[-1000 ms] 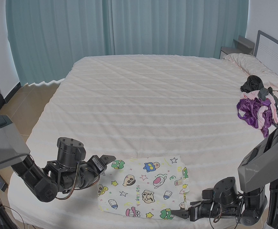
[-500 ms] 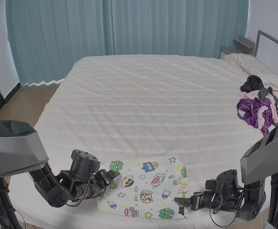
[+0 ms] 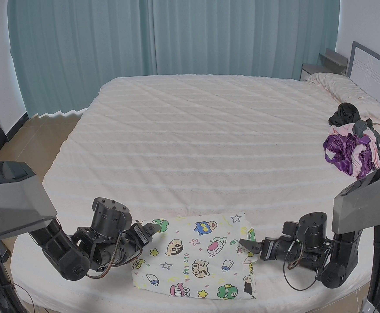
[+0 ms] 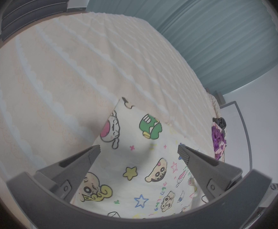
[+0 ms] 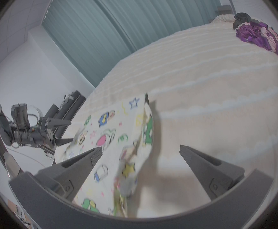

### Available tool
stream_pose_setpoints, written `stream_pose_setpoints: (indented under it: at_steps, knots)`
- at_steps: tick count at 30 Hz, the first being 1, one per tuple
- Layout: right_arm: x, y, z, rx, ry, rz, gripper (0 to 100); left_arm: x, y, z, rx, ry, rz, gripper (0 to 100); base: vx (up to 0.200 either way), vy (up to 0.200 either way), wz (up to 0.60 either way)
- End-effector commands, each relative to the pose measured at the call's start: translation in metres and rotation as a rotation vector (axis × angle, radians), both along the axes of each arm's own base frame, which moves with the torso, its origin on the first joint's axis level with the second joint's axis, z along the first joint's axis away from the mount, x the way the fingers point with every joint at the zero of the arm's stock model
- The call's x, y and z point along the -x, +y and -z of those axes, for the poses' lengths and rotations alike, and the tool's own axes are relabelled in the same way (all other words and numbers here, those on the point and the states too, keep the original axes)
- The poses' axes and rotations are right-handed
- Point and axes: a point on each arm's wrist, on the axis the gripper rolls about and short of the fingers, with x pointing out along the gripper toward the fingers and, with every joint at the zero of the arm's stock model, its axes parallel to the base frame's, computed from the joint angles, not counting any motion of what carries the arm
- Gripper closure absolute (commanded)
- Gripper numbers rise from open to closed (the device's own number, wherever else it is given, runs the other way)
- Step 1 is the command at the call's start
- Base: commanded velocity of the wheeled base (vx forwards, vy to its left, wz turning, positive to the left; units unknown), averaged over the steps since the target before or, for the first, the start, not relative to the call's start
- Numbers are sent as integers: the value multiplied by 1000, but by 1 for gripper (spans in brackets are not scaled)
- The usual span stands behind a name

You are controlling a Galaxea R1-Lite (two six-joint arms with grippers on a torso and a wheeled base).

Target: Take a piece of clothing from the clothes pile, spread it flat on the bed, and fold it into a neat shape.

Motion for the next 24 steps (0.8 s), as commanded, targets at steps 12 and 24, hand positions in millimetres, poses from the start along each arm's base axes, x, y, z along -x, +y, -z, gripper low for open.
stream_pose_setpoints:
  at_steps: [12, 24]
  knots:
    - [-92, 43, 6, -81, -37, 60, 0, -8, 3, -14, 32, -55, -60, 0, 0, 0, 0]
    - [-94, 41, 11, -78, -28, 76, 100, -8, 3, -13, 31, -52, -60, 0, 0, 0, 0]
